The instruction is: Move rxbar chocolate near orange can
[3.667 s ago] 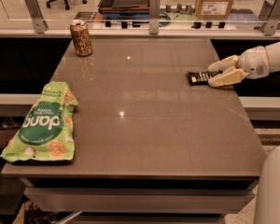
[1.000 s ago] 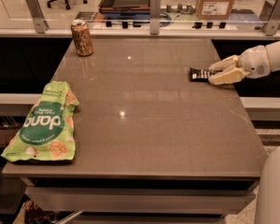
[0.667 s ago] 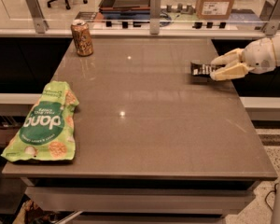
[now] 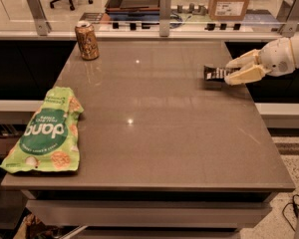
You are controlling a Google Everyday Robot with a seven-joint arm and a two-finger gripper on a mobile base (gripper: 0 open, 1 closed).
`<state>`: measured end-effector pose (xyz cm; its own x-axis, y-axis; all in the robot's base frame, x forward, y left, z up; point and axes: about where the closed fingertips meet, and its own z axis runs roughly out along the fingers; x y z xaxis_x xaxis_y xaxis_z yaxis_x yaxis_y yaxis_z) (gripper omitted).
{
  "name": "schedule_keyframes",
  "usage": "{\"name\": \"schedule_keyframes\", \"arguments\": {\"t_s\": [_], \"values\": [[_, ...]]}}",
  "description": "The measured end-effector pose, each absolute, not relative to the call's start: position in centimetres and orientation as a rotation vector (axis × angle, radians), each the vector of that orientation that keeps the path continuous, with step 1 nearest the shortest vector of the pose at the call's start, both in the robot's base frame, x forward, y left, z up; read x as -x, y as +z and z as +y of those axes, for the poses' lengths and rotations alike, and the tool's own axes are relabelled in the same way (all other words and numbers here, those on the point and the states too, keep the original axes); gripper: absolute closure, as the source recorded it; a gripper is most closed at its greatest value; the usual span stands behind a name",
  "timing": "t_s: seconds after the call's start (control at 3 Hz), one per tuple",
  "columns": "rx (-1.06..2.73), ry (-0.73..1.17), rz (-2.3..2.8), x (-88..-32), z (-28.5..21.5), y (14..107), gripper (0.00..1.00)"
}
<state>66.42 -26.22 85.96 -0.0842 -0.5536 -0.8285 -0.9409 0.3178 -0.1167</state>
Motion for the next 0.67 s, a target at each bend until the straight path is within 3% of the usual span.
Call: {"name": "schedule_keyframes", "arguments": {"t_s": [0.67], "values": [[1.334,0.409,1.815,-66.1,-25.3,89.1,1.00]]}}
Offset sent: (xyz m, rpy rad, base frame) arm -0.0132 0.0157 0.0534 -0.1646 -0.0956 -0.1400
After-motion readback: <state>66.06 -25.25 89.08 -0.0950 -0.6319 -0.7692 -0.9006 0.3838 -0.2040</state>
